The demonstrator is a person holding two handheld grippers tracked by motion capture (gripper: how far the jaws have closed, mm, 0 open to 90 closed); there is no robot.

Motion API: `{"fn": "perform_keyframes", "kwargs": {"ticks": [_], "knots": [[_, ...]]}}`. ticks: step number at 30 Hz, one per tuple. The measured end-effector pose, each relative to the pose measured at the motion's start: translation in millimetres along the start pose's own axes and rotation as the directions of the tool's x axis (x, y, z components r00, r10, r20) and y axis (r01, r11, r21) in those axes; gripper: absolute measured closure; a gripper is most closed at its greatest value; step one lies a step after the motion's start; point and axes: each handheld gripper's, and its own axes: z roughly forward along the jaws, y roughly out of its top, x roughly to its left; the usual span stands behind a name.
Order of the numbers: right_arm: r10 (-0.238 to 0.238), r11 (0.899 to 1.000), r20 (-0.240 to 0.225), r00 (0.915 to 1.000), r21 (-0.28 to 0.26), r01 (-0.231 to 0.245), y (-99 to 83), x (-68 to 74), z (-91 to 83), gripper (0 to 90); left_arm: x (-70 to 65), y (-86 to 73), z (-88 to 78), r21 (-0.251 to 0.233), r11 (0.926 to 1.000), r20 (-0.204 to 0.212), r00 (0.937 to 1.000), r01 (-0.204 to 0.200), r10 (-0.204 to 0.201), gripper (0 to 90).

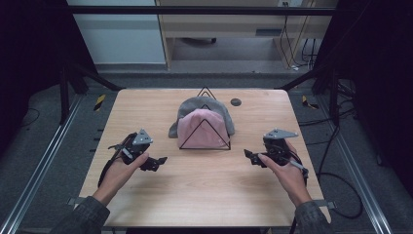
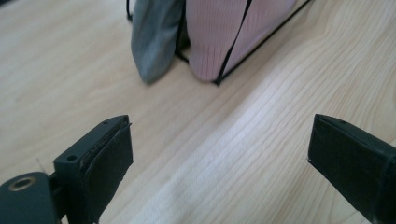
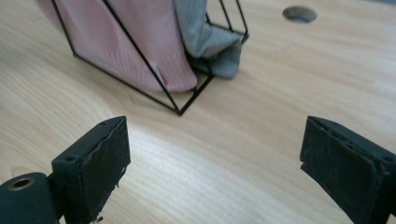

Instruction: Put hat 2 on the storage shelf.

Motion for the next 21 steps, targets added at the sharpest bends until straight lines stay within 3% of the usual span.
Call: {"fn": "perform_keyframes", "kwargs": {"ticks": [7,9,14,15,16,18,21], "knots": [[0.015,0.995,0.009,0.9999,0.095,-0.015,-24.1,1.9,20.5,8.2,4.3,-24.9,19.5,0.102,0.9942,-0.004,0.9994,0.035,-0.034,5.9],[0.027,0.990,0.013,0.9996,0.136,-0.028,-31.9,3.0,27.8,8.2,5.1,-30.6,24.6,0.125,0.9909,0.004,0.9988,0.048,-0.049,5.9],[0.005,0.976,0.018,0.9998,0.219,-0.009,-45.2,6.6,41.1,7.0,3.8,-40.7,35.0,0.183,0.9816,0.021,0.9981,0.053,-0.058,5.9],[-0.035,0.977,0.042,0.9985,0.214,0.025,-47.6,7.9,42.6,6.7,3.9,-42.4,36.0,0.173,0.9836,0.027,0.9979,0.053,-0.058,3.0],[-0.043,0.977,0.050,0.9978,0.210,0.031,-48.1,8.6,43.3,6.3,3.7,-43.0,36.2,0.166,0.9845,0.023,0.9979,0.056,-0.061,1.5],[-0.040,0.978,0.055,0.9977,0.207,0.028,-48.3,10.7,43.5,6.0,1.7,-45.0,36.6,0.147,0.9869,0.009,0.9976,0.066,-0.068,0.8],[-0.041,0.987,0.054,0.9977,0.159,0.032,-53.6,14.7,44.0,4.9,-0.2,-50.1,36.8,0.099,0.9925,0.011,0.9973,0.072,-0.073,0.0]]}}
